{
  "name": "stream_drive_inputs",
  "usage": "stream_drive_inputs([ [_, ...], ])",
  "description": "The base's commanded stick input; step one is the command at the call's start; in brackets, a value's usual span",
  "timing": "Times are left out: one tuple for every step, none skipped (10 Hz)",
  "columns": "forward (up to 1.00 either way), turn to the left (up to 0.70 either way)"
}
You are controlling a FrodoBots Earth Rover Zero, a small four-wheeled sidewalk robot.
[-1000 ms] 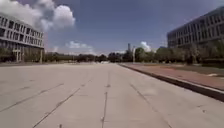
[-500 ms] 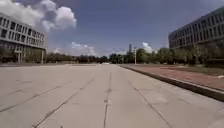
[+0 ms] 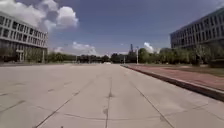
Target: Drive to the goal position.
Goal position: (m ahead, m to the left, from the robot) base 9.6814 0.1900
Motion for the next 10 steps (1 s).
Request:
stream_drive_inputs([
  [0.70,0.00],
  [0.70,0.00],
  [0.70,0.00],
  [0.70,0.00],
  [0.70,0.00],
  [0.70,0.00],
  [0.70,0.00],
  [0.70,0.00],
  [0.70,0.00],
  [0.70,-0.05],
])
